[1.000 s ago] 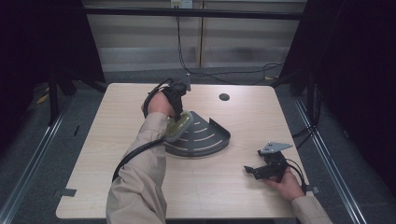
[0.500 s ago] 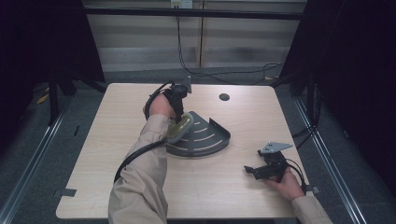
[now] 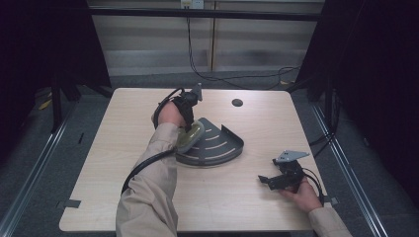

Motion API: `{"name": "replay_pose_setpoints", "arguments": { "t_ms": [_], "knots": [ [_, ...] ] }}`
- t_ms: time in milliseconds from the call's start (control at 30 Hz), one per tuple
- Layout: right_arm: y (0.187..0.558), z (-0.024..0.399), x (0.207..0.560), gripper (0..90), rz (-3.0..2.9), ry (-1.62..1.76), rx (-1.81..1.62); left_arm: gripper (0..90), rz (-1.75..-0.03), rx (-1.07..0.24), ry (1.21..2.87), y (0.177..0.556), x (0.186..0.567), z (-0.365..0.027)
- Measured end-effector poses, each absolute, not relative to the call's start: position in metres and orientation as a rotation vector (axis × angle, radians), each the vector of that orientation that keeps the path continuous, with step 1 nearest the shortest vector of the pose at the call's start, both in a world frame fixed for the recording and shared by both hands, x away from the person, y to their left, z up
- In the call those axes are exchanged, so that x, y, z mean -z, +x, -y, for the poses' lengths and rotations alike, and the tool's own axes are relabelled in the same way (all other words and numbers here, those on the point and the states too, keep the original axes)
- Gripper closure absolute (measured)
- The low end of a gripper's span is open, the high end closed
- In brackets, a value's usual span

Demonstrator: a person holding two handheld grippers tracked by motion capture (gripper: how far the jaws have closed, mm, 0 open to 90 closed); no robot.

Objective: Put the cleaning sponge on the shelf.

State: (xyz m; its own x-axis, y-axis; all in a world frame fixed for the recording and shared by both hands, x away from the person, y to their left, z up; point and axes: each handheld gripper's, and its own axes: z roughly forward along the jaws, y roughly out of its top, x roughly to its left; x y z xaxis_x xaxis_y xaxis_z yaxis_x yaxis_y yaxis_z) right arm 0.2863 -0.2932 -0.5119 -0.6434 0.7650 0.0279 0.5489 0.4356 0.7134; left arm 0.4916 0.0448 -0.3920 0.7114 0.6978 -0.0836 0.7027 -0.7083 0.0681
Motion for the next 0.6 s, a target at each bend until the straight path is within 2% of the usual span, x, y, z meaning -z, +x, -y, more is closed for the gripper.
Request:
{"name": "replay_pose_setpoints", "arguments": {
  "t_ms": [600],
  "knots": [
    [0.286,0.293,0.512,9.0,-2.393,1.130,-1.025,71.3,-1.147,0.075,2.837,0.492,0.405,-0.053]
  ]
}}
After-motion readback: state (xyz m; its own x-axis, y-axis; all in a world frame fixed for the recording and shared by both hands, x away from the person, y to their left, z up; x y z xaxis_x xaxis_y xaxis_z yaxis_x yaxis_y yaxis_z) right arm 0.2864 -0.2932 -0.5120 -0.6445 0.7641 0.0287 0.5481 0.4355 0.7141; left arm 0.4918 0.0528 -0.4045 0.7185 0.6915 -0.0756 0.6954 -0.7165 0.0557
